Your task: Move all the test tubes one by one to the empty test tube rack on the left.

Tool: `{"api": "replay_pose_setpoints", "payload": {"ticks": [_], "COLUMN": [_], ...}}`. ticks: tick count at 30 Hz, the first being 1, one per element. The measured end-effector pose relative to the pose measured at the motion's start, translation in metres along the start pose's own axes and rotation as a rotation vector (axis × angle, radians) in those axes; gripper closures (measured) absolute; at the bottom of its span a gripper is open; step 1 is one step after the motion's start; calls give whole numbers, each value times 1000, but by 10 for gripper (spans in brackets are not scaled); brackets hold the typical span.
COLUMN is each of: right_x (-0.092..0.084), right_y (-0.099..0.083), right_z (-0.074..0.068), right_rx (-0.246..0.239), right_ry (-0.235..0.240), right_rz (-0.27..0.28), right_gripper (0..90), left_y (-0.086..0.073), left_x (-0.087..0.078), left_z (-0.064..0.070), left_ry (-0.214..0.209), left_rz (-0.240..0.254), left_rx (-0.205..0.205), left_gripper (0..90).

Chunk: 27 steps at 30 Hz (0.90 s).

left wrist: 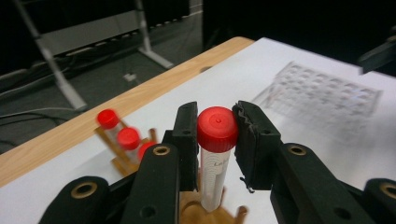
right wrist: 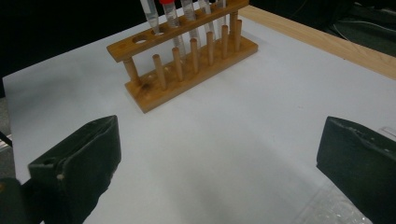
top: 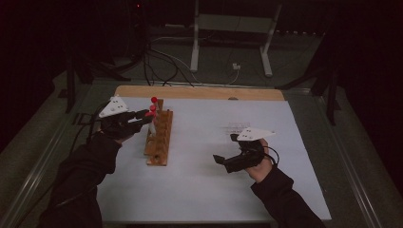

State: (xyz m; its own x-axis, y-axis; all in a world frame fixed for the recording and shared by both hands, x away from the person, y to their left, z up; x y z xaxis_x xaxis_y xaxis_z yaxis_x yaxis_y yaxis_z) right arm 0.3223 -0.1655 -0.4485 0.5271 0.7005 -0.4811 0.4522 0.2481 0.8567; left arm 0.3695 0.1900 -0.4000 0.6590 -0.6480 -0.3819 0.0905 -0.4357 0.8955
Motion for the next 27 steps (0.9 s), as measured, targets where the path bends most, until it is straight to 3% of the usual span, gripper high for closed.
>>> {"api": "replay_pose_setpoints", "payload": {"ticks": [15, 27], "right_x": [0, -1], "right_y": [-1, -1], "right_z": [1, 1], "right_rx": [0, 0], "right_ry": [1, 5], "right_rz": [-2, -2], "right_gripper": [0, 0], "left_y": [-43, -55], "left_x": [24, 30], "left_z": [0, 4], "left_ry": [4, -8], "left_rz": [-67, -87], "left_rx": [-50, -64], "left_gripper": [718, 707]}}
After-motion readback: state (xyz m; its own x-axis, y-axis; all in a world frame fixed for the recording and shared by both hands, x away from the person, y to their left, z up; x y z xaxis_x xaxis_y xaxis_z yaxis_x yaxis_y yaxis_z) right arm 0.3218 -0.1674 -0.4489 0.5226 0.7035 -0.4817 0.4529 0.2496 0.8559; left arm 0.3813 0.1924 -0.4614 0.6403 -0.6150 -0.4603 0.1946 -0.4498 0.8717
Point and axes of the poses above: each handheld gripper's, and its own axes: x roughly forward along the jaws, y roughly out of its top, z roughly to its right, the point moved 3 cm from there along x, roughly forward along the jaws, and after that the axes turned 10 degrees about x, right-handed, at the moved point
